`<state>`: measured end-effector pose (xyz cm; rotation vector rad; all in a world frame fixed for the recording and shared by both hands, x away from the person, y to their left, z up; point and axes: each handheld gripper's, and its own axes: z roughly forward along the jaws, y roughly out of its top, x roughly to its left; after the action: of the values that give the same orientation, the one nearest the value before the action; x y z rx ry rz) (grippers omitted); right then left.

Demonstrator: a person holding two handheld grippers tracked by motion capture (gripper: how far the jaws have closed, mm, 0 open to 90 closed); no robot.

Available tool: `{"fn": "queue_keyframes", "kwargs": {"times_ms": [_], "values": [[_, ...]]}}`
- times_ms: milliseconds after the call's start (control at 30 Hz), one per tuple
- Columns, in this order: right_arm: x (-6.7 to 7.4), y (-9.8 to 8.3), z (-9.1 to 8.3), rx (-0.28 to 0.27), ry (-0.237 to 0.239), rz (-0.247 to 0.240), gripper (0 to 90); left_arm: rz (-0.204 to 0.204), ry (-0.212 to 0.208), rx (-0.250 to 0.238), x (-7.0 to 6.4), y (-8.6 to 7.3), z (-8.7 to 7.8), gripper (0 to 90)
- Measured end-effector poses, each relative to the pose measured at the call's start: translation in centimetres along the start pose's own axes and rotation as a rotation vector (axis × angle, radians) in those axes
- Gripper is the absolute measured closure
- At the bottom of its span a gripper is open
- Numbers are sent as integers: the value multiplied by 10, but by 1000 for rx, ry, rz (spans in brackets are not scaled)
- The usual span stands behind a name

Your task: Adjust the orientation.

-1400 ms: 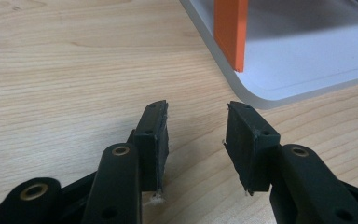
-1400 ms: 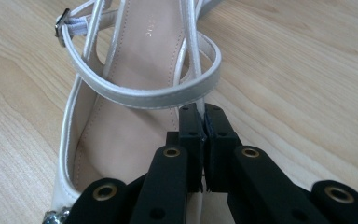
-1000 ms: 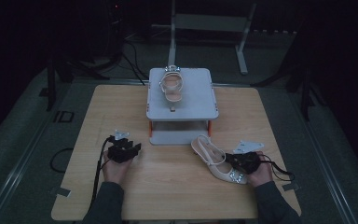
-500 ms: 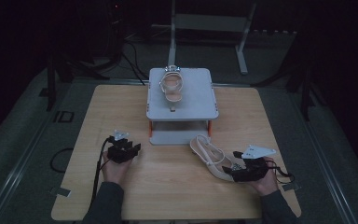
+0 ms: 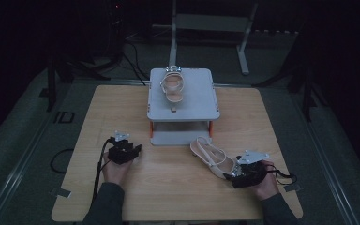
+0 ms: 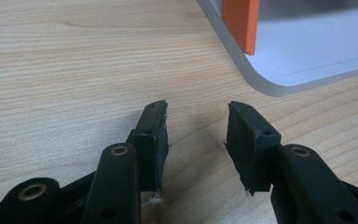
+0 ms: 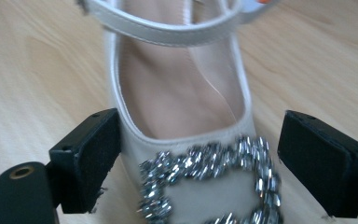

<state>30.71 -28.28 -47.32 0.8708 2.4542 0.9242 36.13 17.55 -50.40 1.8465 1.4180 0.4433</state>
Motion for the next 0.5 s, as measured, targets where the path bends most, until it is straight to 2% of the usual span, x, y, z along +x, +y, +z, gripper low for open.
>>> {"fn": "queue_keyframes", "kwargs": {"times_ms": [67, 200, 267, 300, 333, 367, 433, 467, 500], "values": [[-9, -3, -3, 7, -58, 7, 124, -1, -4, -2, 0, 0, 0, 582], [-16, -2, -2, 11, -68, 33, 114, -6, -13, -8, 1, -1, 0, 580], [-23, 0, -1, 18, -110, 37, 117, -7, -14, -8, 2, -1, 0, 580], [-23, 0, -1, 18, -110, 37, 117, -6, -15, -7, 2, -1, 0, 580], [-25, 0, -1, 21, -130, 40, 117, -5, -15, -6, 2, -1, 0, 580], [-30, -1, -3, 23, -170, 53, 117, -4, -17, -5, 3, -1, -1, 580], [-34, -3, -3, 22, -183, 62, 117, -12, -18, -8, 4, -1, -1, 580], [-41, -4, -4, 13, -202, 101, 117, -14, -18, -10, 4, -1, -1, 580], [-41, -4, -4, 13, -202, 101, 117, -16, -18, -8, 4, -1, -1, 580]]}}
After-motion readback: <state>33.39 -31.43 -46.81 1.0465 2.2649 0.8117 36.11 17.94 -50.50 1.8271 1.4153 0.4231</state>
